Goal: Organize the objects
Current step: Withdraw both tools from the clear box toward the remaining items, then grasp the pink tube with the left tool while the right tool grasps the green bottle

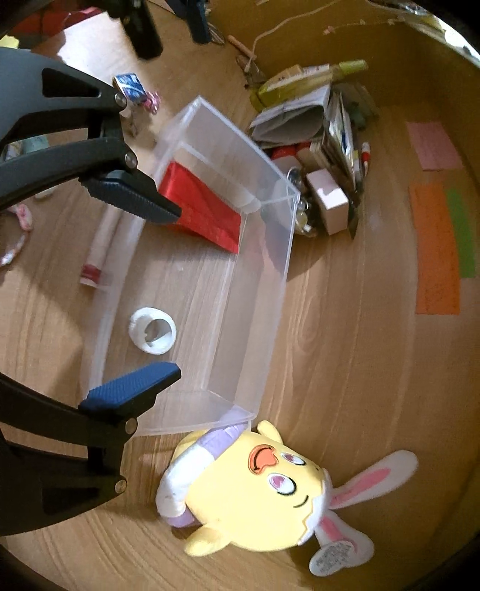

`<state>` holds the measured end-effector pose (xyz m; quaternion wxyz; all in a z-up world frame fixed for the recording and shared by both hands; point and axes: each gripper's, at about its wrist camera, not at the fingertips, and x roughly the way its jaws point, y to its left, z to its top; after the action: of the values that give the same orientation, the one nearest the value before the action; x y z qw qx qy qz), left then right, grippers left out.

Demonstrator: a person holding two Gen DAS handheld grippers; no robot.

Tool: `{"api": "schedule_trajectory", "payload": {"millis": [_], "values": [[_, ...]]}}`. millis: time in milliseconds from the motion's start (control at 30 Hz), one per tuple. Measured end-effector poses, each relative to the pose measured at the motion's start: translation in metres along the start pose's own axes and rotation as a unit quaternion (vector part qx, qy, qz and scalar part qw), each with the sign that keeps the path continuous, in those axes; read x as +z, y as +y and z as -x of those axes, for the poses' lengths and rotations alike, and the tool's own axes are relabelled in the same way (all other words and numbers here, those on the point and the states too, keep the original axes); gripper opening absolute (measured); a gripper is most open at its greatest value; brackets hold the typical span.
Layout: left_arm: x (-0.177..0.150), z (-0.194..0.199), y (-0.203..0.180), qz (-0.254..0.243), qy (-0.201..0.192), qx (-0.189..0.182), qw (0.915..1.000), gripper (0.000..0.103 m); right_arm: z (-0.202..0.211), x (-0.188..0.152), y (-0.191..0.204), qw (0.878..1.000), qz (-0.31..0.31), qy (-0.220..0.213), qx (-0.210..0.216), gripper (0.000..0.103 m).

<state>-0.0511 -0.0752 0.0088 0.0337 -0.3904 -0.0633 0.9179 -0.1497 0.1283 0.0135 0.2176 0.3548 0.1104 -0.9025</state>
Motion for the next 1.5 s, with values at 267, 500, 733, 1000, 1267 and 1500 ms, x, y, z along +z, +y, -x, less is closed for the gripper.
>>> {"api": "schedule_trajectory", "payload": {"millis": [267,500,733,1000,1267,1500], "values": [[-0.026,-0.007,-0.002,-0.01,0.034,0.004,0.9994,0.095,0.034,-0.018,0.009,1.0,0.007,-0.023,0.013,0.085],[-0.039,0.001,-0.002,-0.007,0.042,0.0,0.9991,0.095,0.048,-0.04,0.022,0.999,0.008,-0.019,0.035,0.085],[-0.056,0.006,-0.008,-0.009,0.05,0.0,0.9987,0.095,0.065,-0.062,0.034,0.999,0.019,-0.015,0.037,0.085],[-0.076,0.006,-0.017,-0.026,0.065,0.006,0.9975,0.095,0.072,-0.086,0.049,0.998,0.026,0.0,0.048,0.085],[-0.092,0.001,-0.017,-0.016,0.087,-0.007,0.996,0.095,0.068,-0.104,0.065,0.997,0.034,0.024,0.066,0.085],[-0.103,-0.001,-0.017,-0.019,0.082,-0.009,0.9964,0.096,0.058,-0.117,0.076,0.995,0.043,0.05,0.071,0.085]]}}
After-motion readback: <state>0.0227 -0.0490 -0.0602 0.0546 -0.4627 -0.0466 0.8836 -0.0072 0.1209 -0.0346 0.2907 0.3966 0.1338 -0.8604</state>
